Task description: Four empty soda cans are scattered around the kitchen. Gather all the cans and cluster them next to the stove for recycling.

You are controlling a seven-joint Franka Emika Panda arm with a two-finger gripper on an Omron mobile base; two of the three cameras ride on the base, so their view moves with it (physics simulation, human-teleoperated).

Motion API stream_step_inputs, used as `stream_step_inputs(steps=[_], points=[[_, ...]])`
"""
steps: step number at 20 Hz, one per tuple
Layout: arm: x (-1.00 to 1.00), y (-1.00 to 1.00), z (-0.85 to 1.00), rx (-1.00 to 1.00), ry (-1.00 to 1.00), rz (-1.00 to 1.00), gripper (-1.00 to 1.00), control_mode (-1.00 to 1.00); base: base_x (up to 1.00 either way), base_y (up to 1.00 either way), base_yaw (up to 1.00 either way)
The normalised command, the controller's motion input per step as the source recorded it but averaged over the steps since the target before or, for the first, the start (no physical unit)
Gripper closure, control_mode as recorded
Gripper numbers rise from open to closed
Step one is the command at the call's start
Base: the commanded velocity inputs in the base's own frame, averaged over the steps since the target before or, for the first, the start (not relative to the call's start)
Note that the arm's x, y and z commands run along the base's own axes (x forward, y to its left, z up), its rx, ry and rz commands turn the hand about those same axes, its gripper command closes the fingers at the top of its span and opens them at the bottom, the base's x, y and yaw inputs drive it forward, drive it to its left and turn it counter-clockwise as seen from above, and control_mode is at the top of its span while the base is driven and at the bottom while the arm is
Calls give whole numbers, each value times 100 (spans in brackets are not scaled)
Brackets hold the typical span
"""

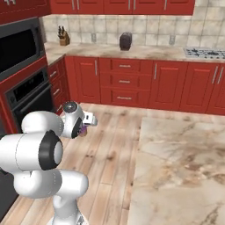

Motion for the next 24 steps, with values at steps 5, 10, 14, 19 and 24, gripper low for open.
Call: stream_step_inputs(steps=[5, 10, 14, 19, 24], points=[[0, 0, 0, 0, 0, 0, 100, 100, 68, 26, 0], [0, 0, 0, 0, 0, 0, 100, 100, 65, 26, 0], [0, 0, 0, 0, 0, 0, 100, 100, 63, 26, 0], [0, 0, 0, 0, 0, 0, 100, 100, 63, 26, 0], [0, 0, 0, 0, 0, 0, 100, 100, 62, 25, 0]])
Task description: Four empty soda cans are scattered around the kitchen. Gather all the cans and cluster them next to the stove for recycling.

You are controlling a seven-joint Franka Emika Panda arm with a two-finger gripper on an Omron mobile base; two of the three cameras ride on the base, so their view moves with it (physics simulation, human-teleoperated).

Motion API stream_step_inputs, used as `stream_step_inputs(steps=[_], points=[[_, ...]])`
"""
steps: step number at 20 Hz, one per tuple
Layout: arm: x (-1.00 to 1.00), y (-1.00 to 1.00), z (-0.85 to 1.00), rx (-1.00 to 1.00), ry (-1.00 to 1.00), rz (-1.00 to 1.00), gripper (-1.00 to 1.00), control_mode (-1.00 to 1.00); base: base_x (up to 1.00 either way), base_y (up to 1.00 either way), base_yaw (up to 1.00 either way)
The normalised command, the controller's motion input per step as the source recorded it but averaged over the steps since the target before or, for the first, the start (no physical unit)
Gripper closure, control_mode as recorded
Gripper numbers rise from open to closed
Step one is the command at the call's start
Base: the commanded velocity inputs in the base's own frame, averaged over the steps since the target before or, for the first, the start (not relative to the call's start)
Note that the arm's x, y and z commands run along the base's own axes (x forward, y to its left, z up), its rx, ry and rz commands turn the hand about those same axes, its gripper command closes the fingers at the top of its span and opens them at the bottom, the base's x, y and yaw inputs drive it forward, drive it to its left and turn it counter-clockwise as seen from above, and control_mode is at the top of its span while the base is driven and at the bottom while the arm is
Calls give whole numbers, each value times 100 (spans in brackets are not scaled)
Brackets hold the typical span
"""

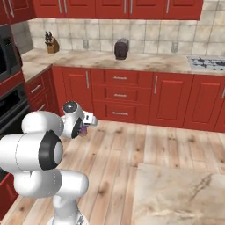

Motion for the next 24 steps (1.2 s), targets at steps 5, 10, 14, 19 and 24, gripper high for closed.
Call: stream_step_inputs(steps=[5, 10, 14, 19, 24], points=[[0, 0, 0, 0, 0, 0, 100, 100, 66, 25, 0], [0, 0, 0, 0, 0, 0, 100, 100, 70, 24, 0], [0, 0, 0, 0, 0, 0, 100, 100, 73, 24, 0], [0, 0, 0, 0, 0, 0, 100, 100, 73, 23, 0], [0, 0, 0, 0, 0, 0, 100, 100, 69, 22, 0]])
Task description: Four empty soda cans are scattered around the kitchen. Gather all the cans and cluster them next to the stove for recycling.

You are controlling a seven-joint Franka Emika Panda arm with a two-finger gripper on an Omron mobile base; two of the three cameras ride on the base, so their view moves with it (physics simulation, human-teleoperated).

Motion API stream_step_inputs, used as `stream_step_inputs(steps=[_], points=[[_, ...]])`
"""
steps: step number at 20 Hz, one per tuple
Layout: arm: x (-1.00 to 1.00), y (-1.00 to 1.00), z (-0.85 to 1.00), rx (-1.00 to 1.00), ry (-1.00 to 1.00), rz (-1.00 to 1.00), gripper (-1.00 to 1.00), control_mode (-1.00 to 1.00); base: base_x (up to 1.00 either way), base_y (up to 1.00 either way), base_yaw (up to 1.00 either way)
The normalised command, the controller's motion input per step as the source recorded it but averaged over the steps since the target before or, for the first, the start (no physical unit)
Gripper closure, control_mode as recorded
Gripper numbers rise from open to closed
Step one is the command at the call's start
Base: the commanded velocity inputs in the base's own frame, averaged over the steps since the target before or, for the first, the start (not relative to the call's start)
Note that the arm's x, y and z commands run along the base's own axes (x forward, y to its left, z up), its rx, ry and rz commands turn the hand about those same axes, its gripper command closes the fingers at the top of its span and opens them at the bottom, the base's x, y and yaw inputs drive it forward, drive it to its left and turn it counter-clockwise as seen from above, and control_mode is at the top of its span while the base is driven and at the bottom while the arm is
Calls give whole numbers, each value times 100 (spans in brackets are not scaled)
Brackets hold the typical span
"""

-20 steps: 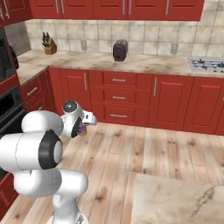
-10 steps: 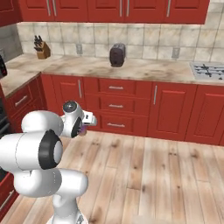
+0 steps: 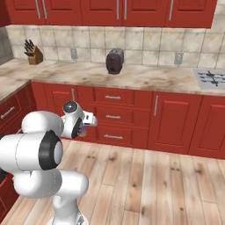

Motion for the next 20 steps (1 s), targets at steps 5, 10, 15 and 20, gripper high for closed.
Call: stream_step_inputs(steps=[5, 10, 15, 20], points=[[0, 0, 0, 0, 0, 0, 100, 100, 68, 19, 0], [0, 0, 0, 0, 0, 0, 100, 100, 71, 18, 0], [0, 0, 0, 0, 0, 0, 100, 100, 70, 16, 0], [0, 0, 0, 0, 0, 0, 100, 100, 66, 14, 0]])
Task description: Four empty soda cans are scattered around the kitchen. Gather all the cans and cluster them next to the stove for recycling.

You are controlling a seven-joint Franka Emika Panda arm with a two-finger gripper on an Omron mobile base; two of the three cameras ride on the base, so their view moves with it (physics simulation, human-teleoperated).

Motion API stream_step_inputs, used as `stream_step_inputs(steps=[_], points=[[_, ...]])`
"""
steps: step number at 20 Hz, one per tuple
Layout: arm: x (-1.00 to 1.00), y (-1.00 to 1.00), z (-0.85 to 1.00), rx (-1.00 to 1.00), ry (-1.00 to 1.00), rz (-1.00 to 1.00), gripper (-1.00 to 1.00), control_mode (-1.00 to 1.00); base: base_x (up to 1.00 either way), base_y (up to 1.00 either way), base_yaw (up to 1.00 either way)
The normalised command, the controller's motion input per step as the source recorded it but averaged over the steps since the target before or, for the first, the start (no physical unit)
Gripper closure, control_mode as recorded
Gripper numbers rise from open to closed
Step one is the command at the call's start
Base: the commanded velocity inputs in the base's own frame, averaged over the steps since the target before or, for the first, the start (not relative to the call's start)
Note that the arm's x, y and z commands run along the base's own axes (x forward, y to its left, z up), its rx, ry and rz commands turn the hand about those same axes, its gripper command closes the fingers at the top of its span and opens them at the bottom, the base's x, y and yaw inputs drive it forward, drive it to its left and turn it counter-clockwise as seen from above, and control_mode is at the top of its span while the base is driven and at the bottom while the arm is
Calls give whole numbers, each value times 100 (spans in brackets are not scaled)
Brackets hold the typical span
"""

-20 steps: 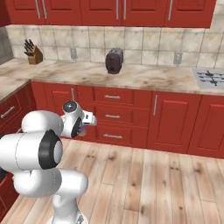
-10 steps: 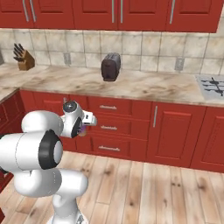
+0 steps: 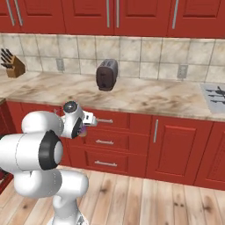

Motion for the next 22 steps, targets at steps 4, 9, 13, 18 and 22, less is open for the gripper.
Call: stream_step_inputs(steps=[4, 9, 13, 18, 22], points=[[0, 0, 0, 0, 0, 0, 100, 100, 49, 9, 0], [0, 0, 0, 0, 0, 0, 100, 100, 24, 0, 0], [0, 0, 0, 0, 0, 0, 100, 100, 5, -4, 0], [0, 0, 0, 0, 0, 0, 100, 100, 0, -27, 0], [0, 0, 0, 0, 0, 0, 100, 100, 0, -40, 0]])
